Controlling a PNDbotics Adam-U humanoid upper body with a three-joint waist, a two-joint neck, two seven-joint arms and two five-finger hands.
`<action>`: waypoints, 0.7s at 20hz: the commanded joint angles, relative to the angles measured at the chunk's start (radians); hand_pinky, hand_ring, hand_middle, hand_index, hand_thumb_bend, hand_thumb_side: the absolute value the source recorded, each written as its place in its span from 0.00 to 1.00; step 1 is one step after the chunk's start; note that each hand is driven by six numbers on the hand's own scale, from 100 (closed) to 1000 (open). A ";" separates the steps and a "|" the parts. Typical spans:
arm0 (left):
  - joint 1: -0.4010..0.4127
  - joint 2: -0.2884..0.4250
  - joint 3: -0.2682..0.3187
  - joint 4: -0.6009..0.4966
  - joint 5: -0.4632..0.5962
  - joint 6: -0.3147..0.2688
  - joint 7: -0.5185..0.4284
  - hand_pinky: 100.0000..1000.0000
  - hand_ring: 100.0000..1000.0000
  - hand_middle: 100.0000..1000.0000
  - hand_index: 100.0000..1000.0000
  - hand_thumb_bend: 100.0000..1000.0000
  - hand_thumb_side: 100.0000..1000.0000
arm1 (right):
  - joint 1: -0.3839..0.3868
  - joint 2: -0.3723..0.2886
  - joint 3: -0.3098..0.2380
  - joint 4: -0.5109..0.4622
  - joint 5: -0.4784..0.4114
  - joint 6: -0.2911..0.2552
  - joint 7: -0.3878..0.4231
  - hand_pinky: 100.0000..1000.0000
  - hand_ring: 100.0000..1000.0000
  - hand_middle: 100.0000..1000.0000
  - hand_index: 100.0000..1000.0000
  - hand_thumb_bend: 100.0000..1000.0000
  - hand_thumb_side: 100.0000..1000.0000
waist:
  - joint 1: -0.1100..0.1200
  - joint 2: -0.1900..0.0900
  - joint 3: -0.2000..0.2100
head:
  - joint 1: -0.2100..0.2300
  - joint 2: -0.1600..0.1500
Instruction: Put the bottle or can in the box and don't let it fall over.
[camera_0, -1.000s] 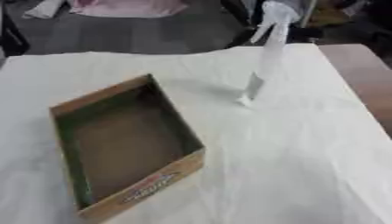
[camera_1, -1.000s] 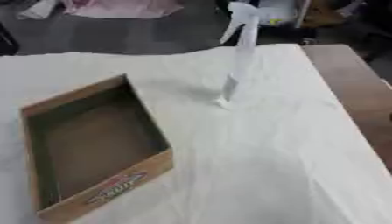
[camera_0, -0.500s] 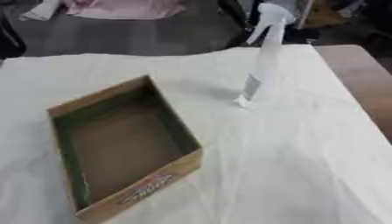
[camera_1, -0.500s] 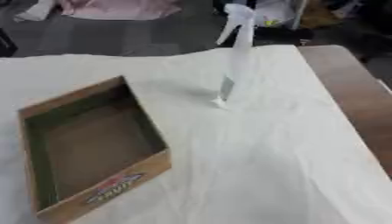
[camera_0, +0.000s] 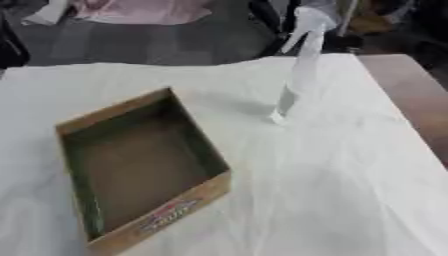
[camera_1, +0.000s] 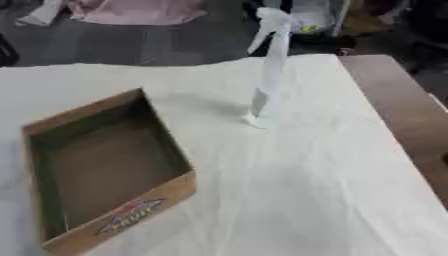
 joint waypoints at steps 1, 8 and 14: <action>0.001 0.033 0.009 -0.021 -0.003 -0.004 0.003 0.61 0.43 0.63 0.80 0.01 0.73 | -0.029 -0.106 -0.012 0.068 0.060 -0.007 0.124 0.85 0.93 0.96 0.83 0.22 0.31 | -0.003 -0.024 -0.004 | 0.004 0.008; 0.004 0.040 0.006 -0.021 -0.003 -0.003 0.002 0.61 0.43 0.63 0.80 0.01 0.73 | -0.138 -0.213 0.019 0.274 0.112 -0.082 0.410 0.84 0.91 0.94 0.83 0.25 0.33 | -0.008 -0.030 -0.007 | 0.001 0.016; 0.004 0.044 0.000 -0.021 0.001 -0.003 -0.003 0.61 0.43 0.63 0.80 0.01 0.73 | -0.258 -0.269 0.058 0.399 0.048 -0.113 0.469 0.85 0.93 0.95 0.84 0.26 0.31 | -0.011 -0.036 0.003 | -0.010 0.025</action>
